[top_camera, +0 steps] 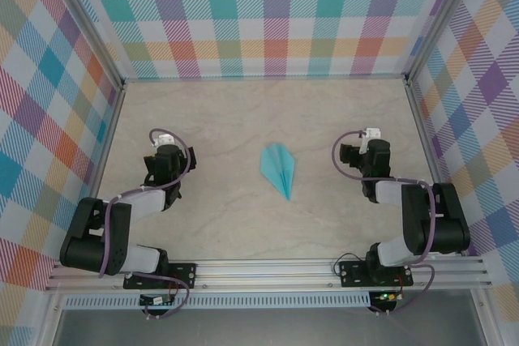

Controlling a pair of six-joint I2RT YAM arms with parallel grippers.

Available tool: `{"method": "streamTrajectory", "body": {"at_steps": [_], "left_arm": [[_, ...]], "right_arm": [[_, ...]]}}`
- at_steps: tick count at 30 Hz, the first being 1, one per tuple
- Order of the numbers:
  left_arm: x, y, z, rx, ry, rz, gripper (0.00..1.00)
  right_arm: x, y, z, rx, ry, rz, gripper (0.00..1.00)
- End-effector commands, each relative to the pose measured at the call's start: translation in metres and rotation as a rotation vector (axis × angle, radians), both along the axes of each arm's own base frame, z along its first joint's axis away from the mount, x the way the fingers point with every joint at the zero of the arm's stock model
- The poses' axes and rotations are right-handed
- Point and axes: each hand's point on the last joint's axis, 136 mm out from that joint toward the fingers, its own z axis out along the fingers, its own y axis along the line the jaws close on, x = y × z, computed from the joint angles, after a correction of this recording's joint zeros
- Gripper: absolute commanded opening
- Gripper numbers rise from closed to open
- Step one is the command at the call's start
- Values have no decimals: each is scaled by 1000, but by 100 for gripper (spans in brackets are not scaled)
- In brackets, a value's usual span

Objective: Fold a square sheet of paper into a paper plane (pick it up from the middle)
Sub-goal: Reset both arms

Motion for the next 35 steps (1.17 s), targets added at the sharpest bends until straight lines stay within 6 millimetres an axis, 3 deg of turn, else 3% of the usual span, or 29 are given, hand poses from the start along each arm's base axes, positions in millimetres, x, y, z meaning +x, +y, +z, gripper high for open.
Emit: {"method": "streamTrajectory", "body": {"at_steps": [1, 4, 5, 6, 35], "left_arm": [[19, -2, 11, -33, -101, -84, 100], [25, -8, -7, -57, -116, -137, 100], [24, -10, -12, -60, -97, -148, 100], [23, -12, -14, -66, -71, -159, 100], [25, -12, -14, -47, -74, -151, 100]], "right_arm": [[6, 17, 16, 26, -127, 104, 84], [10, 15, 12, 36, -84, 98, 85], [11, 13, 13, 36, -86, 86, 96], [11, 13, 13, 37, -84, 85, 100], [12, 8, 13, 39, -81, 59, 100]]}}
